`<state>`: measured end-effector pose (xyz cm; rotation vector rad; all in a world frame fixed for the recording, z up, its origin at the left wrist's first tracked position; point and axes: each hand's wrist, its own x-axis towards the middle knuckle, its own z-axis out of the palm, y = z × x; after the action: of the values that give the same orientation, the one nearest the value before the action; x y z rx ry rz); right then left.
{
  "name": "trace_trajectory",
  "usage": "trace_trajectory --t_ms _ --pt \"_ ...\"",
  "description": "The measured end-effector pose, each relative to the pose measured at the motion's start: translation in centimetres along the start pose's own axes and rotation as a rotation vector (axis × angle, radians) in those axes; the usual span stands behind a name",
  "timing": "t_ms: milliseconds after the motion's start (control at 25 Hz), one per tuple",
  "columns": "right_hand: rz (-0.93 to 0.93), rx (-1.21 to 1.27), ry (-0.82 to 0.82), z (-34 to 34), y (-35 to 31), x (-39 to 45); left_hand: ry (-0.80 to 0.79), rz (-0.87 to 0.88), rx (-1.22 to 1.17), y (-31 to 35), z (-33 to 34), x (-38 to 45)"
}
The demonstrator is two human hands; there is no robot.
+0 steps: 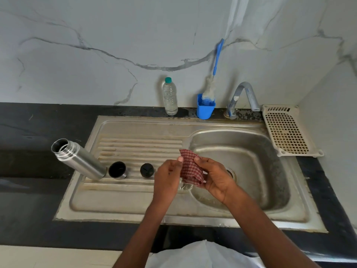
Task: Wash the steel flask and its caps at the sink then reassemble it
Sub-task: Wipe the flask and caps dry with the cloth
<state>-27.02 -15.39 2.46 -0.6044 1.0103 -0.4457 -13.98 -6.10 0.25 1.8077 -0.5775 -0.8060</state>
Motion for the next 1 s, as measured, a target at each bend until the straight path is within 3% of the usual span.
trace_trajectory --t_ms 160,400,520,600,680,800,920,1000 --pt "-0.042 -0.029 -0.036 -3.1 -1.4 -1.0 -0.161 -0.224 -0.258 1.3 2.6 -0.2" --pt "-0.426 -0.287 0.168 -5.8 -3.7 -2.6 -0.240 -0.037 -0.078 1.1 3.1 1.2" --pt "-0.730 -0.777 0.317 -5.4 -4.2 -3.6 -0.324 -0.047 -0.026 0.7 4.3 1.0" --pt "-0.836 -0.902 0.322 -5.1 -4.4 -4.6 -0.423 -0.047 -0.073 1.3 4.9 0.6" --pt "-0.837 -0.817 0.219 -5.4 -4.9 -5.1 -0.553 -0.021 -0.216 2.1 5.0 0.7" --pt "-0.831 -0.732 0.225 -6.2 -5.7 -5.5 -0.706 -0.025 -0.335 4.0 5.3 1.1" --pt "-0.774 -0.630 0.335 -7.4 -5.9 -5.7 -0.643 -0.018 -0.269 5.7 7.4 0.6" --pt "-0.627 -0.540 0.348 -9.1 -6.5 -5.9 -0.581 -0.080 -0.291 6.3 9.5 0.2"
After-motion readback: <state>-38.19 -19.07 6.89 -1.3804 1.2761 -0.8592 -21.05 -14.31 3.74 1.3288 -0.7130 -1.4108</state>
